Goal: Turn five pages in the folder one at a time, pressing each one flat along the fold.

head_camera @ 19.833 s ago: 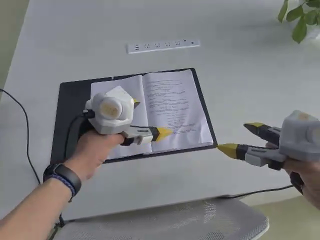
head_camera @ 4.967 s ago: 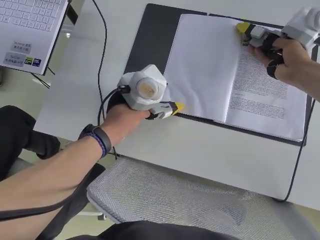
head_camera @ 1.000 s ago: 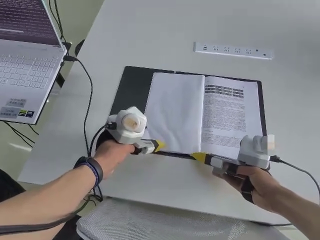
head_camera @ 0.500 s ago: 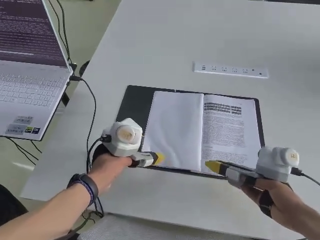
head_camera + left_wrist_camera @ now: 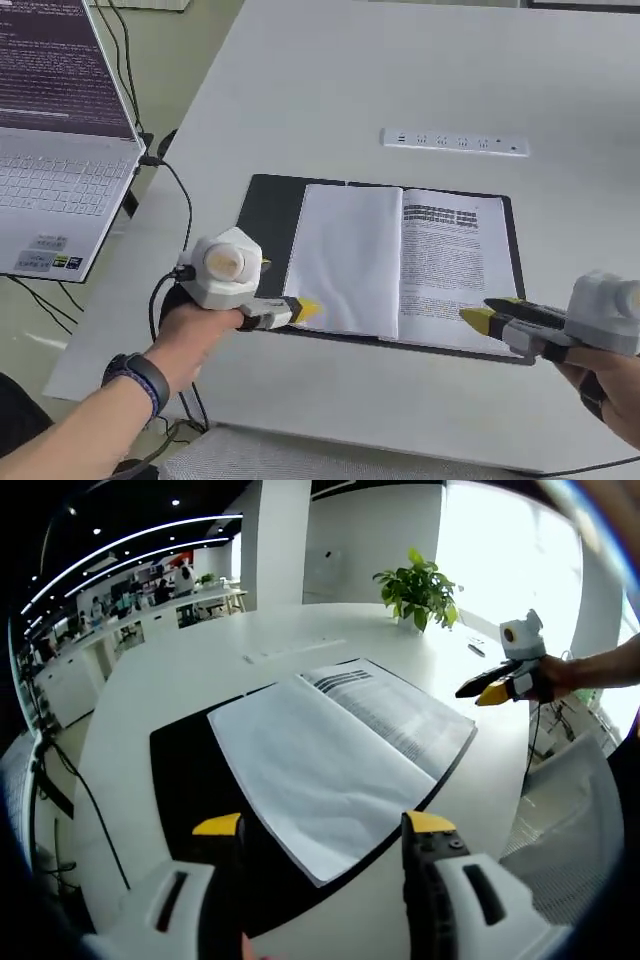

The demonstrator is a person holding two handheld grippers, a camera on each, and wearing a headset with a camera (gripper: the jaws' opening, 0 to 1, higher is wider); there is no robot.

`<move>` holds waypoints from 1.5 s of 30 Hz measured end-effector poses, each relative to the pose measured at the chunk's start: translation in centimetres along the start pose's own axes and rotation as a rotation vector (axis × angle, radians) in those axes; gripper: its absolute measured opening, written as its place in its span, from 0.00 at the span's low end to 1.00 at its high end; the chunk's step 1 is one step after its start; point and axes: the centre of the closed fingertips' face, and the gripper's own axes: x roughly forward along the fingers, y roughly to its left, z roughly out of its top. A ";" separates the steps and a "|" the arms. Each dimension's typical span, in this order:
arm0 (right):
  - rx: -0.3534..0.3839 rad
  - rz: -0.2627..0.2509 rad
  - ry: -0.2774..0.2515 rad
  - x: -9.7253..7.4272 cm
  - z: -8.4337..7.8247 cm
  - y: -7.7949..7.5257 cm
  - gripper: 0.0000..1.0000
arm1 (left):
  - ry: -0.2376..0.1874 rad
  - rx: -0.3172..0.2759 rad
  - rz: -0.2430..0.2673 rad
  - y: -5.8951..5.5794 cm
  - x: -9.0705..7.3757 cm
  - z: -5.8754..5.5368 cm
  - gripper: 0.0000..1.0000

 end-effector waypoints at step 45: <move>-0.146 -0.126 -0.005 -7.8 -1.2 2.4 0.69 | -0.096 0.032 0.027 -2.6 -7.8 0.5 0.80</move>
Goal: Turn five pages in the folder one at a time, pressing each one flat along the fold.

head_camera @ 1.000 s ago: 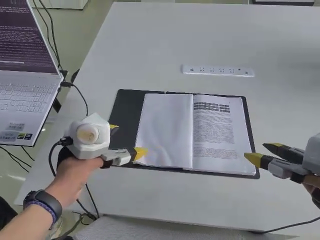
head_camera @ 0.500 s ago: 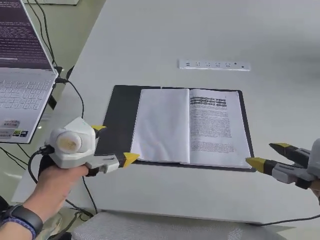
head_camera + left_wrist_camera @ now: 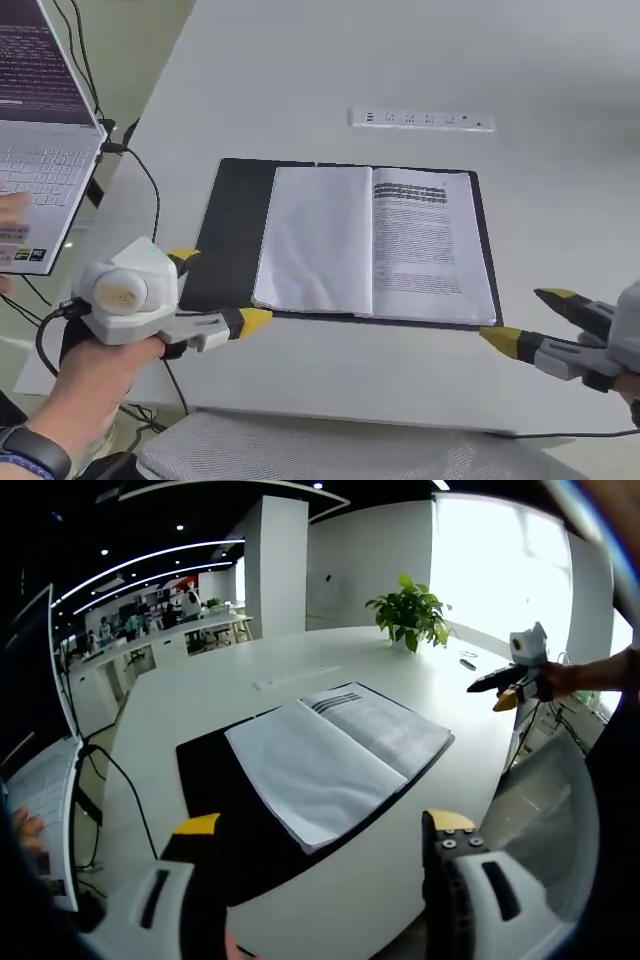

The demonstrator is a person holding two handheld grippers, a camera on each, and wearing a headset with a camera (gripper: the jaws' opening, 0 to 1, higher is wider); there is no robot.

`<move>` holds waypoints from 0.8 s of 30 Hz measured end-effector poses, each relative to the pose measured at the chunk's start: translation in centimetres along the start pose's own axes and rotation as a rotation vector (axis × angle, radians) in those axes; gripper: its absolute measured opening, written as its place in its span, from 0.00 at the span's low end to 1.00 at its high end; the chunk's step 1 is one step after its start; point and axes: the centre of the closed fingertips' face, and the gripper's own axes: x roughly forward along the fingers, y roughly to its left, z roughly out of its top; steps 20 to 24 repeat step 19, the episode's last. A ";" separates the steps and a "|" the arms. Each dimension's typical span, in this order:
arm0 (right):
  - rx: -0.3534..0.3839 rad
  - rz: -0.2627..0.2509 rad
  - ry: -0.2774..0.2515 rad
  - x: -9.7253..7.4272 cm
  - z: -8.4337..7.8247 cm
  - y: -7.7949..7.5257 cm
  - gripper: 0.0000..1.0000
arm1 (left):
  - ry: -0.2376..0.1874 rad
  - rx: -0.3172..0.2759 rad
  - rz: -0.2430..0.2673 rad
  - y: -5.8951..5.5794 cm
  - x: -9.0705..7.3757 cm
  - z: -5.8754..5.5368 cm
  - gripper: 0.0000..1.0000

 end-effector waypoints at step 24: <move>0.001 0.017 0.036 0.4 -1.0 0.7 0.73 | 0.001 -0.032 0.006 -0.1 0.0 -0.7 0.81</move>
